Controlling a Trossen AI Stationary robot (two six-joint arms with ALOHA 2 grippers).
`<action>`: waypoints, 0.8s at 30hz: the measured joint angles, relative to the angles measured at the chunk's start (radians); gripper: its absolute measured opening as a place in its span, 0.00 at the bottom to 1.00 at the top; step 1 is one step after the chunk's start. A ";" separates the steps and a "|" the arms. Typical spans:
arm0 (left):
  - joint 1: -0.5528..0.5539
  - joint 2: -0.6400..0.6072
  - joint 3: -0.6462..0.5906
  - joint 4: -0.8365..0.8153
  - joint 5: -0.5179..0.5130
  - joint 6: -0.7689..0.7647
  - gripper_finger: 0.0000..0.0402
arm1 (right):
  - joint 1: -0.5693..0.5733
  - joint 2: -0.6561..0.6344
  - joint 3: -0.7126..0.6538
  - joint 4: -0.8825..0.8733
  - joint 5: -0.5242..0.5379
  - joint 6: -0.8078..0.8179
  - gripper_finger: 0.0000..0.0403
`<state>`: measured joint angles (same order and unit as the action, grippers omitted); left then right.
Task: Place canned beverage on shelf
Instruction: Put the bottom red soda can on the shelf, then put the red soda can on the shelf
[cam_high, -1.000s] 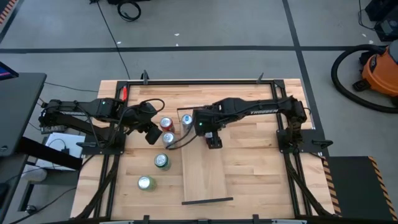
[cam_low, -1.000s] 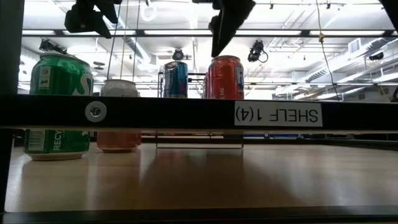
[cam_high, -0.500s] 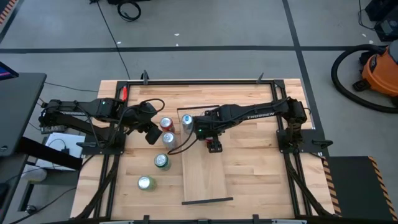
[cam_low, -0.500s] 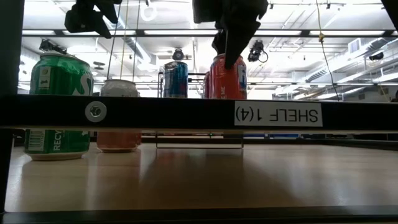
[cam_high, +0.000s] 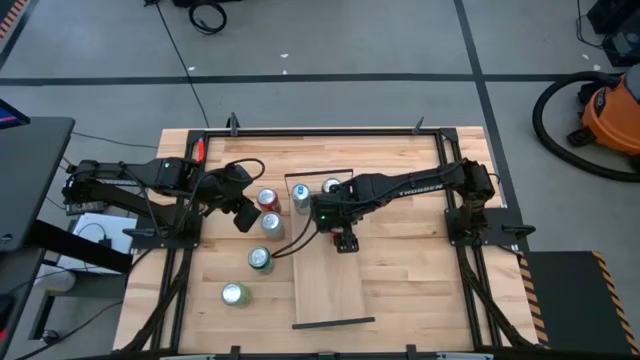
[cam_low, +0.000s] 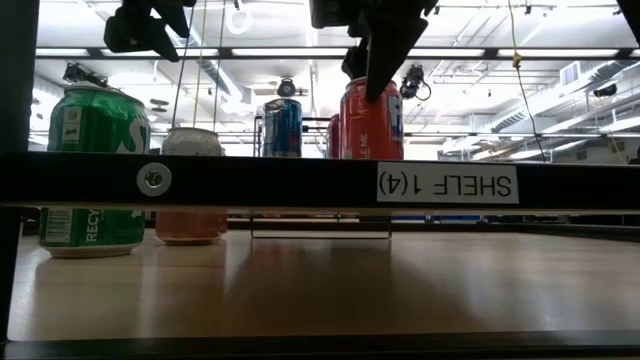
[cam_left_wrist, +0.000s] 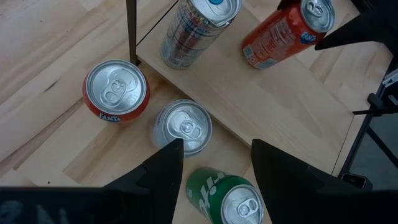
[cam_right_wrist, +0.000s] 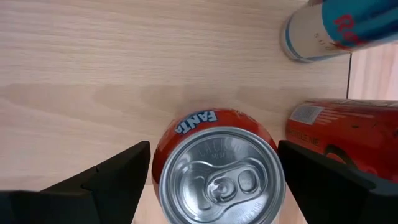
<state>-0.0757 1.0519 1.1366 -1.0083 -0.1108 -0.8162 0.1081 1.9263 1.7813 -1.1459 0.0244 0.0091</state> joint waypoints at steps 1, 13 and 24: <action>0.000 0.000 0.000 0.000 0.000 0.000 0.49 | 0.000 -0.003 0.000 -0.001 0.000 0.002 0.90; 0.017 0.063 0.000 0.001 -0.008 0.138 0.56 | -0.054 -0.127 0.003 0.004 0.016 0.080 0.90; 0.239 0.180 0.001 0.002 0.090 0.377 0.84 | -0.072 -0.239 0.004 -0.018 0.067 0.169 0.90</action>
<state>0.1630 1.2318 1.1374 -1.0066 -0.0203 -0.4388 0.0366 1.6869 1.7851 -1.1635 0.0916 0.1783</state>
